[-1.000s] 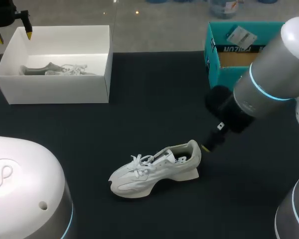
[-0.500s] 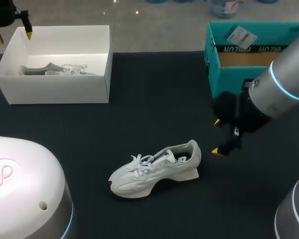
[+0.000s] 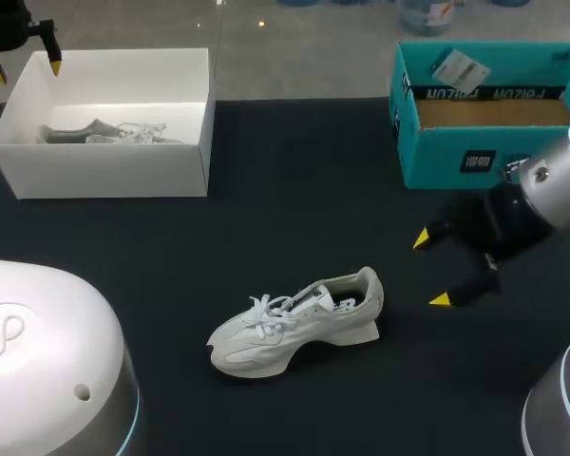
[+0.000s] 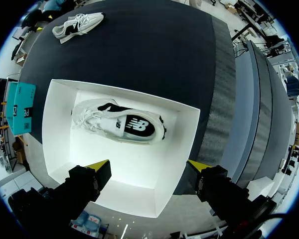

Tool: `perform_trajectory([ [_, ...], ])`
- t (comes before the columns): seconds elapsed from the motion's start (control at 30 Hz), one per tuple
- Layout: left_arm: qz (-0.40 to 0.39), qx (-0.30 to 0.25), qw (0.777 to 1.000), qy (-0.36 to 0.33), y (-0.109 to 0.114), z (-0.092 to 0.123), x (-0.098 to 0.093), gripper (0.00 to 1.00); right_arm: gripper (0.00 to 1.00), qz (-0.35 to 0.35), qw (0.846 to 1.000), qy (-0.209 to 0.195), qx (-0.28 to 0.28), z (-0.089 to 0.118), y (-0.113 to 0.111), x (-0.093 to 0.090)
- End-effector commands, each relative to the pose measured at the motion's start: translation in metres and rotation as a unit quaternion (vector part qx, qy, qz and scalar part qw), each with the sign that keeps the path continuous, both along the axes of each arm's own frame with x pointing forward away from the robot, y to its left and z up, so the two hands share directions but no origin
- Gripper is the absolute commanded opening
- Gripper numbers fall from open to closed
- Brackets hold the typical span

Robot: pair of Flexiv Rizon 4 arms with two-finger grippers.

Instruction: Take the shoe out of the shoebox, open the shoe tongue, remove and reinsert the insole, then place the shoe into the shoebox

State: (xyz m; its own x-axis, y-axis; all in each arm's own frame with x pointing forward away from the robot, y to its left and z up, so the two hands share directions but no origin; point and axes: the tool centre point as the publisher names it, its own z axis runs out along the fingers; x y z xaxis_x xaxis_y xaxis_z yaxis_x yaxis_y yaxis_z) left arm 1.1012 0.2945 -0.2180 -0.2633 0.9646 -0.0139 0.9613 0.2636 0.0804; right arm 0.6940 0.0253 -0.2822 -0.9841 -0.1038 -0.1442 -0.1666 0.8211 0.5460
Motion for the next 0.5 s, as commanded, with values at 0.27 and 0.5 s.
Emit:
perform_trajectory([
  [0.27,0.0,0.001,1.0,0.0,0.0,0.0,0.0,1.0,1.0,-0.037,0.98,-0.002,0.197,-0.011,-0.037,-0.014],
  [0.5,0.0,0.001,1.0,0.0,0.0,0.0,0.0,1.0,1.0,-0.047,0.977,0.014,0.21,-0.019,-0.046,-0.011],
])
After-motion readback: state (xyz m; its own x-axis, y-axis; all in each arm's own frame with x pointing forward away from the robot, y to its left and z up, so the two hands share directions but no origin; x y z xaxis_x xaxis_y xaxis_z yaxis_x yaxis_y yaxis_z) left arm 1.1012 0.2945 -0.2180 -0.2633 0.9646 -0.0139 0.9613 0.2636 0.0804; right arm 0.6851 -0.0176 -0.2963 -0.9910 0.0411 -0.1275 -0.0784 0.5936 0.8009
